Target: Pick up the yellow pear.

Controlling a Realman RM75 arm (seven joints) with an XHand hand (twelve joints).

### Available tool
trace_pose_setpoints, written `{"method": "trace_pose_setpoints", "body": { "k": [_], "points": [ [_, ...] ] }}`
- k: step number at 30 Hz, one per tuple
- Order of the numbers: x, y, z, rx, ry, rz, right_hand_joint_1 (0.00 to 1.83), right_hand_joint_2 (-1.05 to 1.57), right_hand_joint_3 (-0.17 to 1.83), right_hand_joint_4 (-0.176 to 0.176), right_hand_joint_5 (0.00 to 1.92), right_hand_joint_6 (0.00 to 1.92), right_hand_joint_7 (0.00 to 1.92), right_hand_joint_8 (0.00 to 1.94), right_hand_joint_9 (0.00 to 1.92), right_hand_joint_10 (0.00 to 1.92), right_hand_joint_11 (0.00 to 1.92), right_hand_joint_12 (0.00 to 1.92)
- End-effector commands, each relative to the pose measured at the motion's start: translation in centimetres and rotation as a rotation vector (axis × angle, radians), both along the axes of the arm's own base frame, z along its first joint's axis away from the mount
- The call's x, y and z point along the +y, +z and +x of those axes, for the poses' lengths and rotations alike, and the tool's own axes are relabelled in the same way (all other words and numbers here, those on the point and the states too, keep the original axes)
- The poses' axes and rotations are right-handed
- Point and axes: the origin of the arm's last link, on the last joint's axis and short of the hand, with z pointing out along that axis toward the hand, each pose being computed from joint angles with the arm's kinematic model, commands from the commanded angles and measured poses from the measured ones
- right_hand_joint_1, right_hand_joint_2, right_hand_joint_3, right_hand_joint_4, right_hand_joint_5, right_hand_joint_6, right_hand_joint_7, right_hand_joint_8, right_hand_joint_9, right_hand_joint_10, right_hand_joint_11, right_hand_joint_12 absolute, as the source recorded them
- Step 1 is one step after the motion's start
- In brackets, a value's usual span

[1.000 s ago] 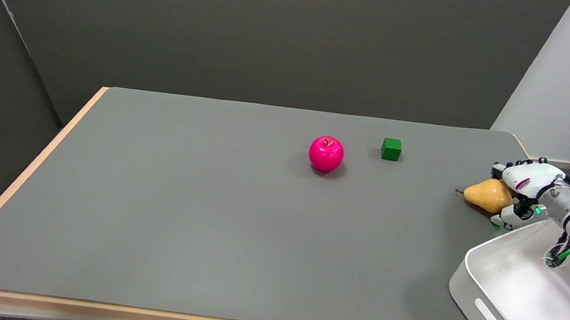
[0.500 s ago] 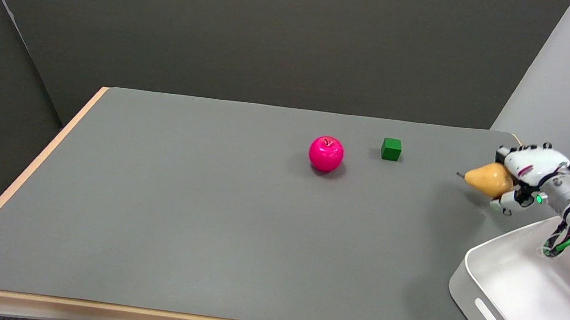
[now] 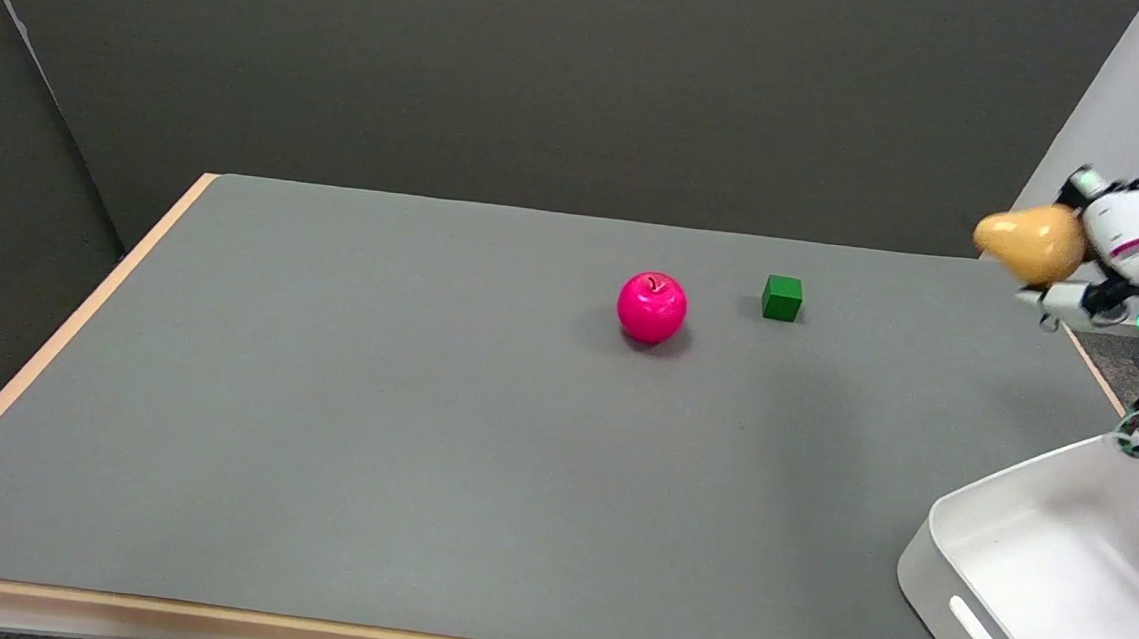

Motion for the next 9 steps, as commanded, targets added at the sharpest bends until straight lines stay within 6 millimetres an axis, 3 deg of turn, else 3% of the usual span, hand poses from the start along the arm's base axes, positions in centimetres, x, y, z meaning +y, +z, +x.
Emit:
{"method": "trace_pose_setpoints", "body": {
  "k": [1,9],
  "points": [
    [7.5,0.4,5.7,-0.167,0.472,-0.044,1.16,1.01,0.49,-0.034,0.64,1.57,0.87,1.33,0.80,1.39,0.44,1.44],
    [13.5,0.9,3.3,-0.272,0.572,-0.139,1.16,1.01,0.49,-0.033,0.65,1.57,0.87,1.33,0.80,1.39,0.47,1.48]
  ]
}}
